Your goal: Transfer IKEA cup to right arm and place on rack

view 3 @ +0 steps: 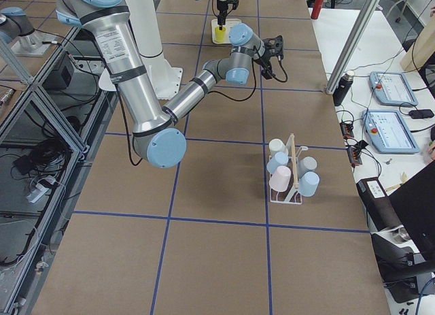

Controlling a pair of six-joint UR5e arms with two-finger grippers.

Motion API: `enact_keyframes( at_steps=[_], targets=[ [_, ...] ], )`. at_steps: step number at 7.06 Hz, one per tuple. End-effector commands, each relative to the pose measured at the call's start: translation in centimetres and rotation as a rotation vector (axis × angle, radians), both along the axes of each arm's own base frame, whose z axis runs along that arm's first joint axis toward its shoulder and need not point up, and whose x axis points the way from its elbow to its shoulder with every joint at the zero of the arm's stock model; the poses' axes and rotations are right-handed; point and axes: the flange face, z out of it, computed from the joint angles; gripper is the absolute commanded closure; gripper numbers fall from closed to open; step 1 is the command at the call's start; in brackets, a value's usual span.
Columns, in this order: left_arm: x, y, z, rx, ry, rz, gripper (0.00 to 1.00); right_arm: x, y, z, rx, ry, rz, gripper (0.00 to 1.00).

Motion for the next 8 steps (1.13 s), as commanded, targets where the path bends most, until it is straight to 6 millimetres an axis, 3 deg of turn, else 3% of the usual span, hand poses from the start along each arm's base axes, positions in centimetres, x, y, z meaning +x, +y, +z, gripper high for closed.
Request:
enact_keyframes(
  at_steps=[1, 4, 5, 6, 8],
  targets=[
    [0.1, 0.0, 0.3, 0.001, -0.001, 0.003, 0.43, 0.0, -0.1, 0.1, -0.002, 0.001, 0.0, 0.0],
    [0.5, -0.3, 1.1, -0.005, -0.01, 0.007, 0.59, -0.1, -0.1, 0.1, -0.003, 0.002, 0.0, 0.0],
    [0.5, -0.3, 1.1, -0.006, -0.011, 0.007, 0.73, -0.1, -0.1, 0.1, -0.002, 0.001, 0.0, 0.0],
    [0.5, -0.3, 1.1, -0.007, -0.013, 0.007, 0.95, -0.1, -0.1, 0.1, -0.003, 0.002, 0.0, 0.0],
    [-0.7, -0.1, 0.7, -0.008, -0.013, -0.014, 1.0, 0.0, 0.0, 0.0, 0.001, -0.001, -0.002, 0.0]
  ],
)
